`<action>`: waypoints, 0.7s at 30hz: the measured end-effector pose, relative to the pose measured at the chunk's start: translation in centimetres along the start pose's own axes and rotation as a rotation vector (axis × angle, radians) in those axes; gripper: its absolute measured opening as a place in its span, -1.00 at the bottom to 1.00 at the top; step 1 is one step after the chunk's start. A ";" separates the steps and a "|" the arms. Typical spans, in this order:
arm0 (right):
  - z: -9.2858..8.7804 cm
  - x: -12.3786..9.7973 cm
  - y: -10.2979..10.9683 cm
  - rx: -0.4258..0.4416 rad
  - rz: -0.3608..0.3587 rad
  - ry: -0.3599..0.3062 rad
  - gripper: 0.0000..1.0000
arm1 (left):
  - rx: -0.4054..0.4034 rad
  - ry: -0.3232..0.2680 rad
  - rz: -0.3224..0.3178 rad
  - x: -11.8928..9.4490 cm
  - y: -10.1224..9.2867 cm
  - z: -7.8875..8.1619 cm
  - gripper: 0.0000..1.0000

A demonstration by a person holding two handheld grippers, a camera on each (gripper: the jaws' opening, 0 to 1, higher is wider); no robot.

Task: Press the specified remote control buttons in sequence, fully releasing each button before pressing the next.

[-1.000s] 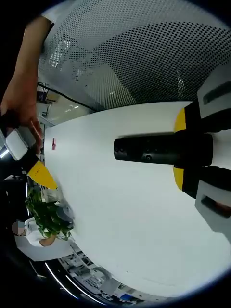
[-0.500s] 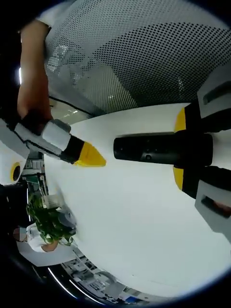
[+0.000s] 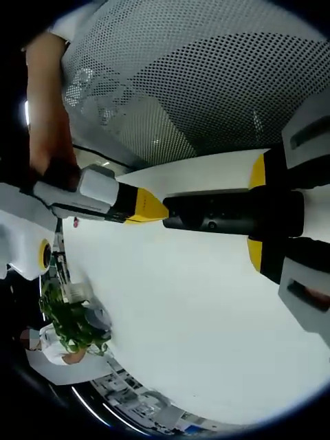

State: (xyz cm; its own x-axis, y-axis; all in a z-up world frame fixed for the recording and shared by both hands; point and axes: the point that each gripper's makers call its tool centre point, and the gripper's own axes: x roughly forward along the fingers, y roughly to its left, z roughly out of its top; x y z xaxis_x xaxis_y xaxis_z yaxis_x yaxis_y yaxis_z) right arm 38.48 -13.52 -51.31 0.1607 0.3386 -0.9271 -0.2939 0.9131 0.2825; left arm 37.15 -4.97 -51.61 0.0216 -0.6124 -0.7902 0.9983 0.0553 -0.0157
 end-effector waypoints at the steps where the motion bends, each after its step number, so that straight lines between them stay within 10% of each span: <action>1: 0.0 0.0 0.0 0.006 0.002 -0.001 -1.00 | -0.001 -0.001 0.000 0.0 0.0 0.0 -0.51; 21: -0.3 -0.1 0.3 -0.002 0.035 -0.038 -1.00 | -0.028 -0.028 0.009 0.3 -0.1 0.3 -0.51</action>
State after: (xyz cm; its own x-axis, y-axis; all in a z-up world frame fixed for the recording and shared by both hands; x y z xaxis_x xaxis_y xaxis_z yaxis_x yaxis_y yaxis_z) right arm 38.09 -13.34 -51.18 0.1861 0.3792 -0.9064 -0.3020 0.9000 0.3144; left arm 37.08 -5.39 -51.64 0.0320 -0.6335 -0.7731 0.9962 0.0825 -0.0264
